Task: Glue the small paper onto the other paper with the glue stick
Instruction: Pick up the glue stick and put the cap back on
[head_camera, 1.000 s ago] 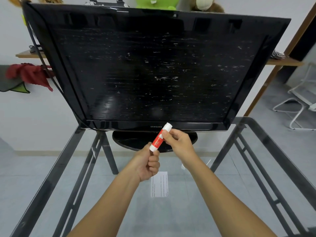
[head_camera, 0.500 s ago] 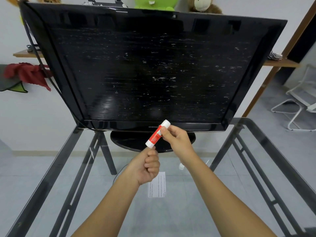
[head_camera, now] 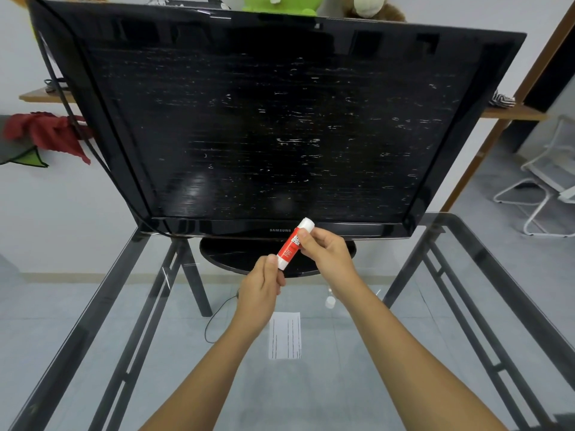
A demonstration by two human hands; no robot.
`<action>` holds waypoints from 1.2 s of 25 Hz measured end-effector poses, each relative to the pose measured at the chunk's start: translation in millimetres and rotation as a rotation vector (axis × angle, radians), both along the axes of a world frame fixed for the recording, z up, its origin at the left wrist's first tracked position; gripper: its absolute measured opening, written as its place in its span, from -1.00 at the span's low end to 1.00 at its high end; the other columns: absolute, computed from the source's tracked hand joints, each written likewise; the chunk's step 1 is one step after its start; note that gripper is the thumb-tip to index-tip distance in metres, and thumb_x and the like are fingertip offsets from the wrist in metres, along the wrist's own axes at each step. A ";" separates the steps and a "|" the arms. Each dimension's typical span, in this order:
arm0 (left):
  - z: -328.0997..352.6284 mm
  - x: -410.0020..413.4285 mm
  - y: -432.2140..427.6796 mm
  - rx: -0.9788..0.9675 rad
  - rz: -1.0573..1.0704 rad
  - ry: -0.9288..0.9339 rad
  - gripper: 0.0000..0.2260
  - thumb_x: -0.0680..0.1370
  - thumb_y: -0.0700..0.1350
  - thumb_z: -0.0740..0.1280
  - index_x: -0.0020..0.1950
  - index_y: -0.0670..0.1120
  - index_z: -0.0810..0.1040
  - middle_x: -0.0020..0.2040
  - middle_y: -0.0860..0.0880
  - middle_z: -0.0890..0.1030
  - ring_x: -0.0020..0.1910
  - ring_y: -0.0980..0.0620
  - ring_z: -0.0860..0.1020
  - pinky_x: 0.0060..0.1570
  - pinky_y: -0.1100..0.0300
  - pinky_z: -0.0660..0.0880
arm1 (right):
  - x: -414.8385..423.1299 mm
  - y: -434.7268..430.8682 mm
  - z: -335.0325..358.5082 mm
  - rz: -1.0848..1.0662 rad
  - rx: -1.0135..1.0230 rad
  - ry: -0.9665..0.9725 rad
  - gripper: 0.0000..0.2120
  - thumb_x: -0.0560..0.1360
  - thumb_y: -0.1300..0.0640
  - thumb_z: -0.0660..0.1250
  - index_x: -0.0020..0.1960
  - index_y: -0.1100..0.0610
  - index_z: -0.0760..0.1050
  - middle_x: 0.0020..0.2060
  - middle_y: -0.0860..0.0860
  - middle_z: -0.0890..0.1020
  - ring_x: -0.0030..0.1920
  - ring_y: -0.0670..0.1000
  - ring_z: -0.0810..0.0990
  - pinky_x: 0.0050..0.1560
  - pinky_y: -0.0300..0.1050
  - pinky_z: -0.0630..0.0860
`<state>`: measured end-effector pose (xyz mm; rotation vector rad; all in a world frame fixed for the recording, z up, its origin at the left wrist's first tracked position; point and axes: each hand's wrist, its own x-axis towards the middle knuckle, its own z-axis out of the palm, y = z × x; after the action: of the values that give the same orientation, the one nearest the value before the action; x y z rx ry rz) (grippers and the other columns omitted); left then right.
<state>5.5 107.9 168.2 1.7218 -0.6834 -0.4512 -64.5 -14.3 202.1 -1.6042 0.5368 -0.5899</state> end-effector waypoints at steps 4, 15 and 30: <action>10.7 -2.4 -10.5 -0.092 -0.016 0.643 -0.68 0.61 0.05 0.06 -0.20 -0.10 0.43 -0.50 0.03 0.34 -0.50 0.11 0.24 -0.42 0.24 0.24 | 1.2 -0.6 -0.7 0.009 0.001 -0.020 -0.85 0.50 -0.05 0.28 -0.10 -0.03 0.60 -0.13 -0.03 0.67 -0.02 -0.12 0.63 0.01 -0.27 0.53; -3.7 -5.8 -9.9 -0.088 0.014 0.097 -0.61 0.46 0.24 0.14 0.09 -0.01 0.42 -0.23 0.04 0.62 -0.26 0.17 0.60 -0.26 0.35 0.50 | 3.8 -6.4 -8.1 -0.014 -0.010 0.020 -0.80 0.51 -0.05 0.27 -0.08 0.04 0.60 -0.13 0.02 0.66 0.01 -0.07 0.61 0.14 -0.13 0.51; -1.5 1.2 -9.8 -0.037 0.037 -0.033 -0.81 0.43 0.21 0.30 -0.04 0.20 0.41 -0.13 0.12 0.61 -0.18 0.22 0.60 -0.26 0.38 0.51 | 4.3 -11.7 -15.7 -0.068 -0.004 0.012 -0.75 0.43 -0.10 0.36 -0.07 0.06 0.62 -0.16 0.01 0.69 -0.06 -0.08 0.65 0.09 -0.09 0.54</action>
<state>6.7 98.1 166.7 1.7078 -0.6787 -0.3833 -60.2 -26.0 186.4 -1.5992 0.6016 -0.6325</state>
